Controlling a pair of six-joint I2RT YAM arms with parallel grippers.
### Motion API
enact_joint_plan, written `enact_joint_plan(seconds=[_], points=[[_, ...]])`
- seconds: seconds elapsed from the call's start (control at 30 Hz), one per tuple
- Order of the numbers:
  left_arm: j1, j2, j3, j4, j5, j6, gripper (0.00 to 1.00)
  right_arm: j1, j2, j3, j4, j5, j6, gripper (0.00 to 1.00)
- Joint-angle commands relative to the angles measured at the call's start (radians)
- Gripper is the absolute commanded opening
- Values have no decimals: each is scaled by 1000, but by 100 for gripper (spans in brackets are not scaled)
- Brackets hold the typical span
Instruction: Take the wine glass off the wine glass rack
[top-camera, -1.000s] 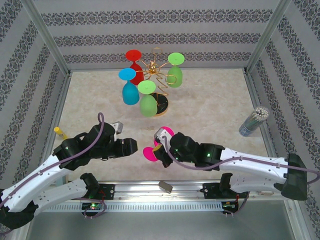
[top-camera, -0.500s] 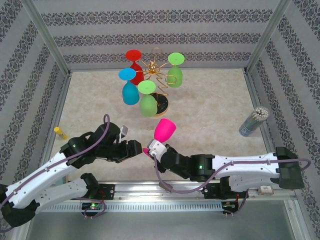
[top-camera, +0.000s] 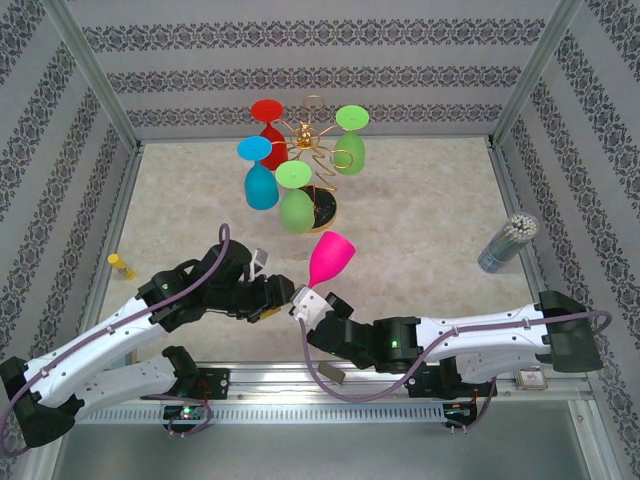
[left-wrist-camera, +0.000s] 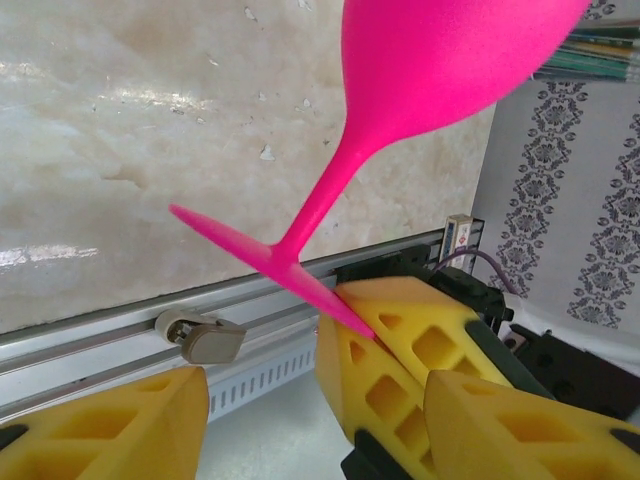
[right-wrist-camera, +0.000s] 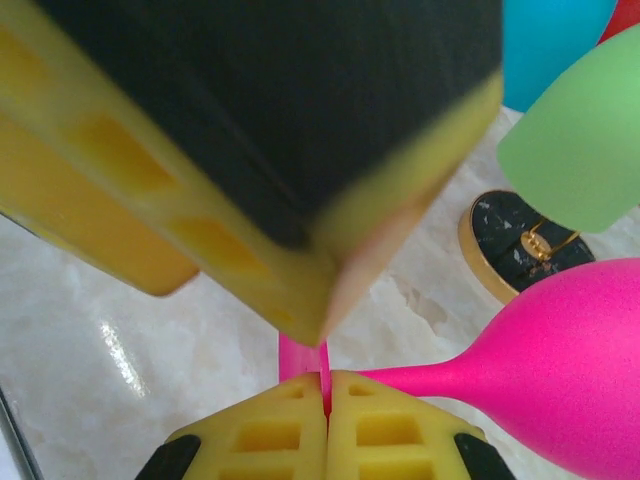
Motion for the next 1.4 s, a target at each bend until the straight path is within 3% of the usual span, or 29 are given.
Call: enact_joint_plan(seconds=[0.0, 0.8, 1.13, 1.37], points=[[-13, -1, -15, 84, 11, -41, 58, 18, -3, 17, 42, 63, -33, 0], [7, -30, -80, 157, -23, -109, 40, 77, -16, 39, 84, 143, -125, 0], [19, -55, -112, 165, -40, -139, 46, 80, -16, 43, 101, 135, -149, 0], [24, -61, -114, 172, -49, -150, 39, 81, -13, 46, 111, 137, -165, 0]])
